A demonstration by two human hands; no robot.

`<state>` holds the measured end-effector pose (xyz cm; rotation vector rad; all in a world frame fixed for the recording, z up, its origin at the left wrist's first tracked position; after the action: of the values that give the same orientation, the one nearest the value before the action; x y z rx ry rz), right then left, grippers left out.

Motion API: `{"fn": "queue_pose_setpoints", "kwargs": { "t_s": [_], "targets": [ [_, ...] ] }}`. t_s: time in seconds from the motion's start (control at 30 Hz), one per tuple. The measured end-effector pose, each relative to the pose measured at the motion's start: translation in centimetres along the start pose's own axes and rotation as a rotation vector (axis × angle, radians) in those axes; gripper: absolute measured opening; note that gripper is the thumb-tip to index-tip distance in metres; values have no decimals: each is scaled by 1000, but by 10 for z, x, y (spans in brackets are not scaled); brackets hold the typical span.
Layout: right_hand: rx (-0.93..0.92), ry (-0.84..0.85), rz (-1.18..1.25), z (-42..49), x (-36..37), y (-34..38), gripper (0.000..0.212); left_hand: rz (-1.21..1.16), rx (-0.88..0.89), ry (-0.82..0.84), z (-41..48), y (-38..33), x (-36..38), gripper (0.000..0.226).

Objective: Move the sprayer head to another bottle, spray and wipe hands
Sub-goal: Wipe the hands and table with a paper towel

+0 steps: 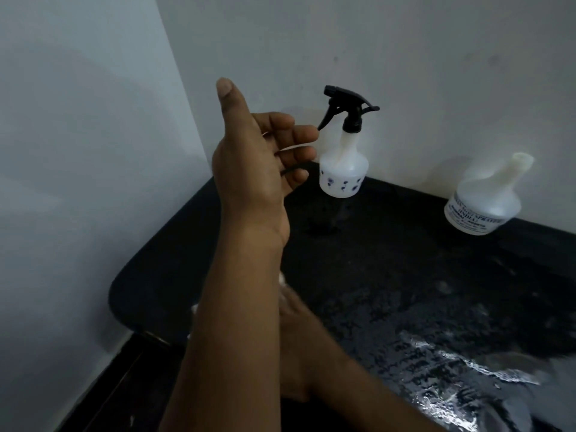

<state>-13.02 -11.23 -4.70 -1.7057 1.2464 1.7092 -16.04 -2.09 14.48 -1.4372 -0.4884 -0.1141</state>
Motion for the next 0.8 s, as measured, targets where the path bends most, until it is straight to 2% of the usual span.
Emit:
{"fn": "queue_pose_setpoints", "kwargs": {
  "t_s": [0.03, 0.07, 0.17, 0.27, 0.33, 0.37, 0.4, 0.47, 0.5, 0.53, 0.57, 0.67, 0.7, 0.8],
  "targets": [
    [24, -47, -18, -4, -10, -20, 68, -10, 0, -8, 1, -1, -3, 63],
    [97, -24, -91, -9, -12, -48, 67, -19, 1, -17, 1, -3, -7, 63],
    [448, -51, -238, -39, -40, -158, 64, -43, 0, -35, 2, -6, -15, 60],
    [727, -16, -117, -86, -59, -234, 76, -71, -7, -36, 3, -8, -15, 58],
    [751, -2, 57, -106, -66, -242, 75, -98, -7, -29, 3, -8, -12, 58],
    [756, -83, 163, -114, -74, -241, 77, -107, -10, -21, 2, -7, -10, 58],
    [764, -235, 240, -122, -89, -237, 76, -115, -17, -16, 1, -6, -8, 58],
    [774, -612, 229, -139, -130, -229, 62, -123, -30, -15, -2, -4, -4, 58],
    [791, -721, 203, -144, -141, -227, 56, -124, -33, -19, -3, -3, -3, 58],
    [817, -735, 208, -140, -144, -228, 52, -121, -35, -22, -4, -2, -3, 58],
    [840, -680, 225, -129, -138, -229, 51, -116, -36, -23, -5, -2, -2, 58],
    [916, -288, 169, -83, -81, -233, 61, -99, -39, -18, -5, 0, -1, 58],
    [933, -223, 106, -69, -69, -235, 67, -91, -38, -15, -5, -1, -2, 58],
    [918, -167, 35, -17, -60, -236, 80, -60, 8, -27, -1, -8, -8, 57]
  ]
}}
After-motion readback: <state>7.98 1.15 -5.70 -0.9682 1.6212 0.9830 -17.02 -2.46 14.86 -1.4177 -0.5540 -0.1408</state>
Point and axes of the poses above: each hand's wrist, its own z-axis towards the middle knuckle, its own x-axis out of the palm, y = z × x, the point moved 8 cm from there along z, towards the middle knuckle, and after that the axes turned 5 degrees about x, right-handed, at the moved point
